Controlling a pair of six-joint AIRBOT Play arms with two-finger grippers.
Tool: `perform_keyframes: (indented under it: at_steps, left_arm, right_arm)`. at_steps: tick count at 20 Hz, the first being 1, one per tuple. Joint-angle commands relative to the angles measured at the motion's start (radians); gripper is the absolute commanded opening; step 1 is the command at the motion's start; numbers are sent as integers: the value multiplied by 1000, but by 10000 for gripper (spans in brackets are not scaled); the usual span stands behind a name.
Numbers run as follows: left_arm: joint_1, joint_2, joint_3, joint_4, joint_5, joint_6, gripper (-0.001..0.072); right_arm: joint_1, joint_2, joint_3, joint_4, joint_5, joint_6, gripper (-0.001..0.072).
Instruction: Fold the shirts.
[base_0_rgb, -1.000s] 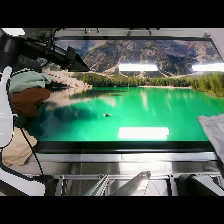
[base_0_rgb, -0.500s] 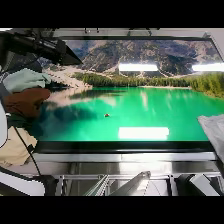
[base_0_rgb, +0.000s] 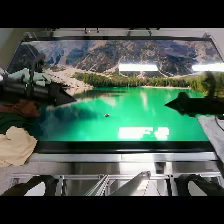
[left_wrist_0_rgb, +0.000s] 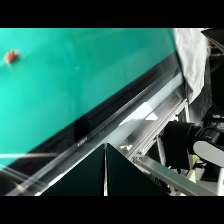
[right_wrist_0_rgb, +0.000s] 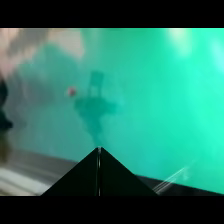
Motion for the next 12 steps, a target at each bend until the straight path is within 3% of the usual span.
perform_keyframes:
  at_steps: [1,12]
  left_arm:
    - [19,198,-298,0,49,24,17]
    - [176,451,-394,4,61,17,15]
  right_arm:
    - [201,-18,-14,-23,-71,18,16]
    - [202,-29,-14,1,-42,13,17]
